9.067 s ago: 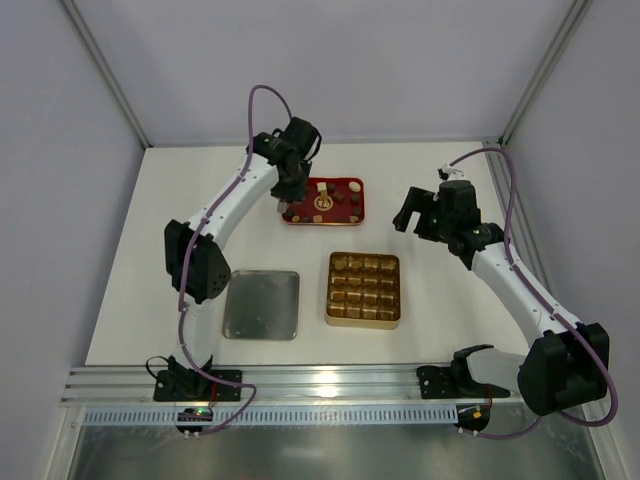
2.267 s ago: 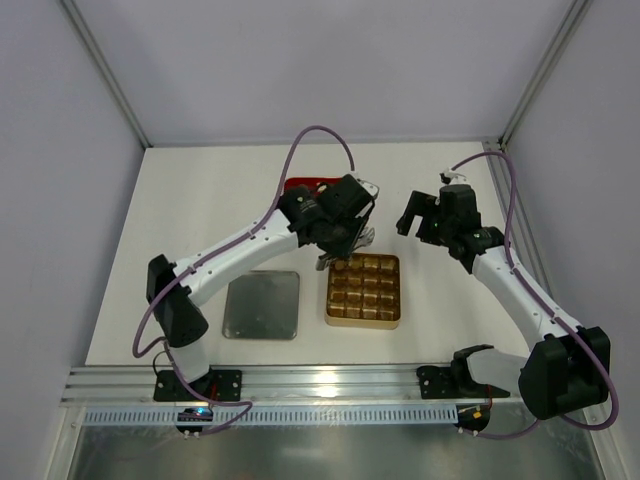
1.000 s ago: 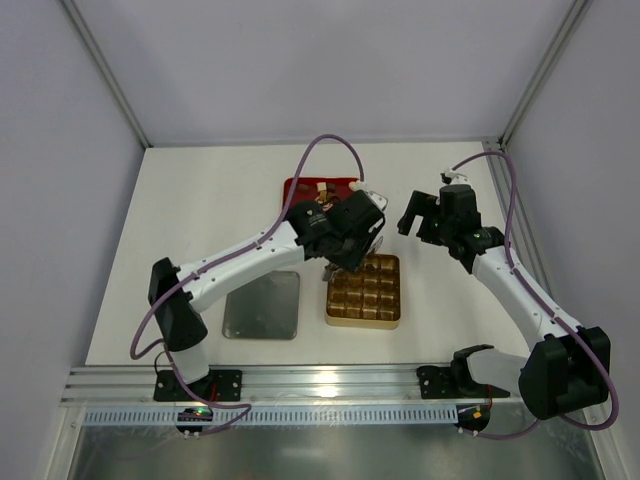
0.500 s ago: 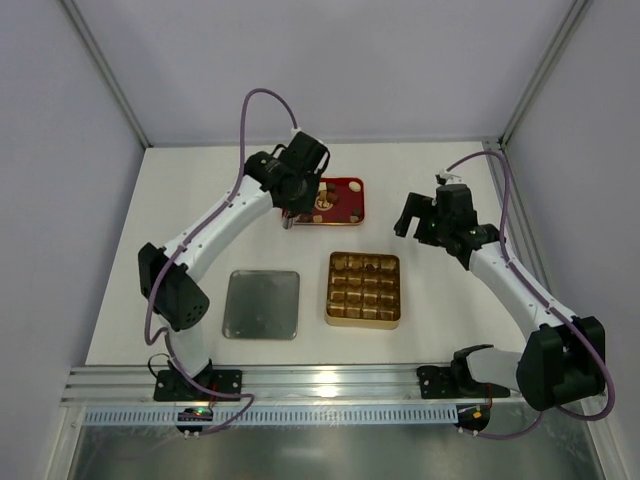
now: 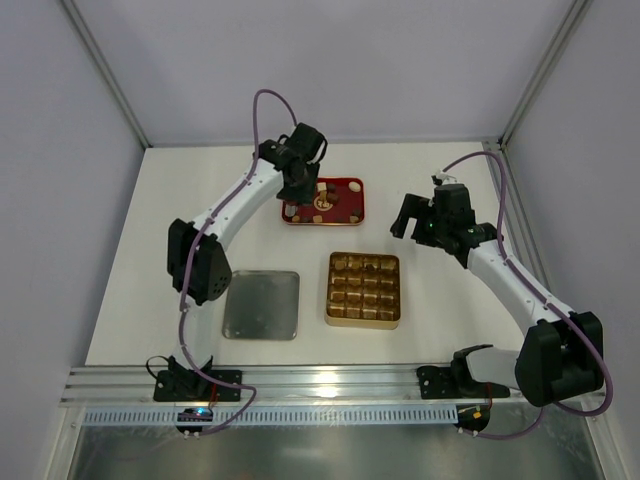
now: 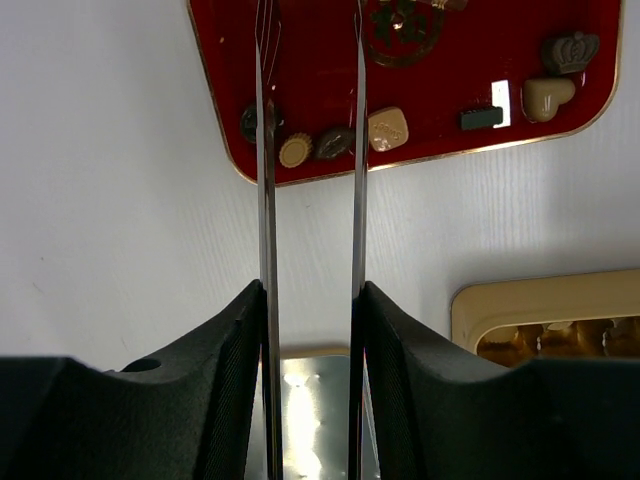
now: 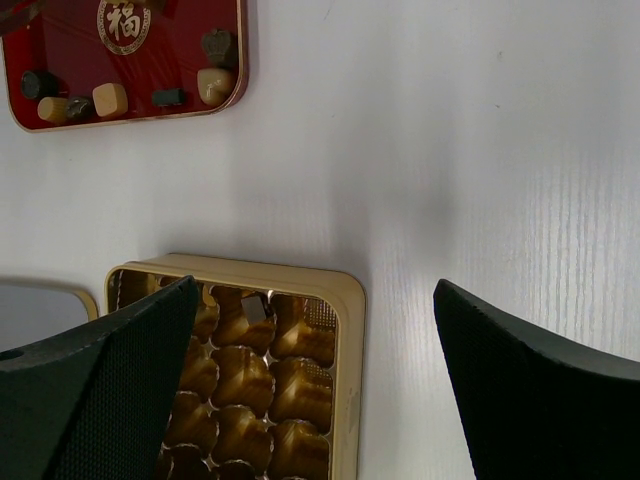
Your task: Pack the chocolate
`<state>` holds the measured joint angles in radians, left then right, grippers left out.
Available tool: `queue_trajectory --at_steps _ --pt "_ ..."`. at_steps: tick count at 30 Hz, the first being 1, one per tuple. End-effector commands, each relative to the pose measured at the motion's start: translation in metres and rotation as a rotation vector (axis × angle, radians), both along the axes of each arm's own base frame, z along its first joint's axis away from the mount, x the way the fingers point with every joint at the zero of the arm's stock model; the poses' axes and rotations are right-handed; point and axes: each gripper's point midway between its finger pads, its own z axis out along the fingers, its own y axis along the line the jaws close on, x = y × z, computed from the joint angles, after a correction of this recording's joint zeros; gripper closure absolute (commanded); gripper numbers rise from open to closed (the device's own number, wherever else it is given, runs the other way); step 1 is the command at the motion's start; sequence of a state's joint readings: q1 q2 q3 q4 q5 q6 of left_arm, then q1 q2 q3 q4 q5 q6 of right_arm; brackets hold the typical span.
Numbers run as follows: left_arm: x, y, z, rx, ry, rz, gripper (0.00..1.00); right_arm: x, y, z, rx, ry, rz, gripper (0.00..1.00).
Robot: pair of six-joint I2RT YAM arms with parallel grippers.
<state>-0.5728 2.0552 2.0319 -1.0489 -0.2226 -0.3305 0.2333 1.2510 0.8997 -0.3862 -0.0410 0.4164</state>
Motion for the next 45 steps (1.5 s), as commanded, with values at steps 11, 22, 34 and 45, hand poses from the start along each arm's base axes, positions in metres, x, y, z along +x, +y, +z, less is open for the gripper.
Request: queue_trajectory --at_steps 11,22,34,45 --pt "0.030 -0.031 0.003 -0.089 -0.045 -0.045 0.59 0.014 0.005 0.028 0.019 -0.086 0.014 0.00" --pt "0.038 -0.041 -0.013 -0.103 -0.035 -0.045 0.62 0.011 0.002 0.024 0.013 -0.081 0.004 0.00" --pt "0.033 -0.050 -0.006 -0.123 -0.054 -0.060 0.62 0.008 0.000 0.022 0.008 -0.082 0.000 0.00" --pt "0.027 -0.045 -0.002 -0.115 -0.058 -0.051 0.62 0.007 0.001 0.020 0.012 -0.078 0.003 0.00"
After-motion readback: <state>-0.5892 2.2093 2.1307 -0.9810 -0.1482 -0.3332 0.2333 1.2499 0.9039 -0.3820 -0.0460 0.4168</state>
